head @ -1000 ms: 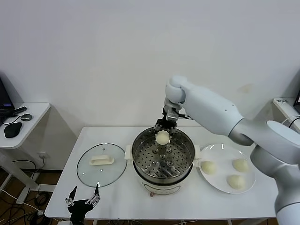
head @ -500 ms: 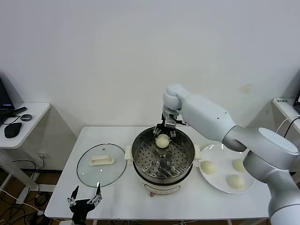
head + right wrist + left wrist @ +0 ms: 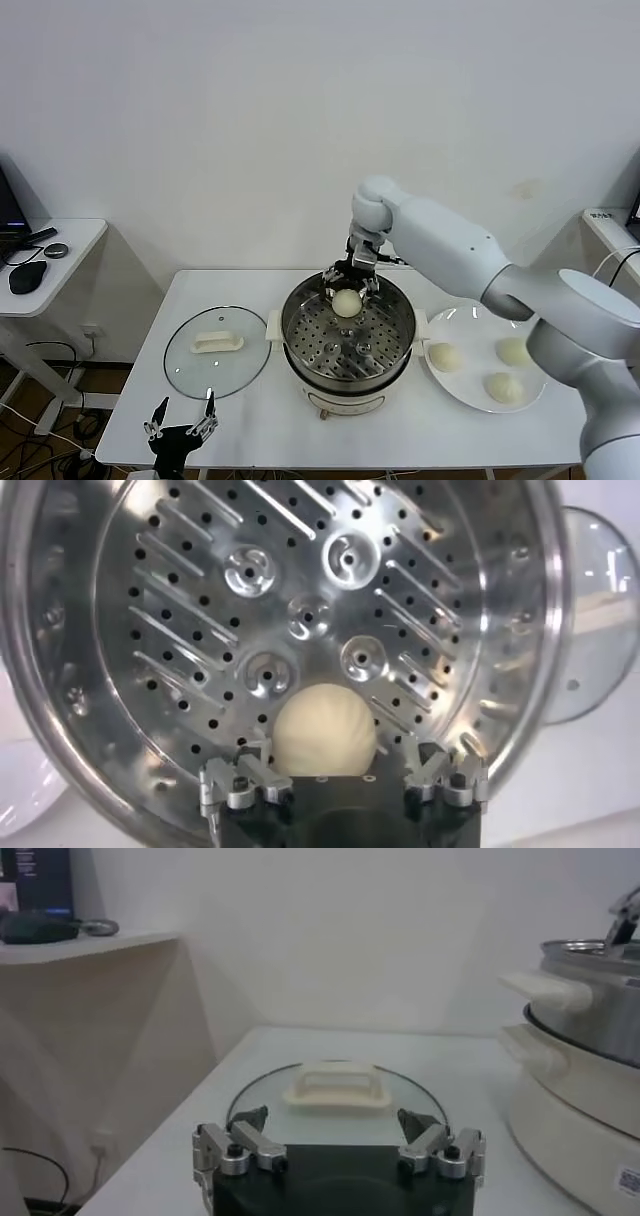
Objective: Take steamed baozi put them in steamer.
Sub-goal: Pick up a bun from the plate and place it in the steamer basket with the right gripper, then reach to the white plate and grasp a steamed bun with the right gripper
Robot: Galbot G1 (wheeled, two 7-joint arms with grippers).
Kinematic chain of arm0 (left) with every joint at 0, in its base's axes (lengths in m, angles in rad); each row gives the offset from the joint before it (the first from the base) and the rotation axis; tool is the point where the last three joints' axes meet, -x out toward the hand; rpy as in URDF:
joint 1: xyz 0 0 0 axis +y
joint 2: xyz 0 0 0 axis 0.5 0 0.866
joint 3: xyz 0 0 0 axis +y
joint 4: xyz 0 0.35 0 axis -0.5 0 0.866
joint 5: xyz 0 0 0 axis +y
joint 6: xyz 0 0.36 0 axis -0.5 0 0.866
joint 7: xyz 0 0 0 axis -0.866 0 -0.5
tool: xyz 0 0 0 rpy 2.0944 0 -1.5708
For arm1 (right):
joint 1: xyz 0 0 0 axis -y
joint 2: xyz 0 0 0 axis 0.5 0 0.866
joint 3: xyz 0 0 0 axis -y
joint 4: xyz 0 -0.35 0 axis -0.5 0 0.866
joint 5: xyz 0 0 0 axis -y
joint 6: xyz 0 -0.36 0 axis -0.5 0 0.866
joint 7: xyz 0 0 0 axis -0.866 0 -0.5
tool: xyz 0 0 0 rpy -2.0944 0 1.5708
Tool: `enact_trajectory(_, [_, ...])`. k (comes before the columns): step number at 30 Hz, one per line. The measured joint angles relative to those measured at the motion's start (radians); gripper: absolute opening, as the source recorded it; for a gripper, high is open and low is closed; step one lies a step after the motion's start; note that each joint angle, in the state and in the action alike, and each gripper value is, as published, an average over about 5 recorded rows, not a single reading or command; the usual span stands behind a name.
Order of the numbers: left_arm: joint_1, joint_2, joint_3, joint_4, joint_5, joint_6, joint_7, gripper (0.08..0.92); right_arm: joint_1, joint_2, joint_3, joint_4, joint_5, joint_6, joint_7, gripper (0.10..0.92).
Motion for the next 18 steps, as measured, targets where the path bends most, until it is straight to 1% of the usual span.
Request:
enact_trajectory(3, [-0.002, 0.008, -0.003, 0.002, 0.000, 0.002, 0.001, 0.823, 0.054, -0.044, -0.023, 0.055, 0.079, -0.072, 0.013, 0.823])
enact_trajectory(6, [-0.004, 0.015, -0.008, 0.003, -0.003, 0.003, 0.000, 0.823, 0.123, -0.104, -0.053, 0.116, 0.173, -0.178, 0.046, 0.823])
enact_trajectory(12, [-0.007, 0.030, -0.003, -0.007, -0.006, 0.012, 0.000, 0.823, 0.238, -0.242, -0.104, 0.218, 0.340, -0.476, 0.119, 0.823])
enact_trajectory(18, [-0.002, 0.034, 0.002, -0.018, -0.008, 0.021, 0.002, 0.823, 0.271, -0.384, -0.132, 0.268, 0.420, -0.727, 0.138, 0.823])
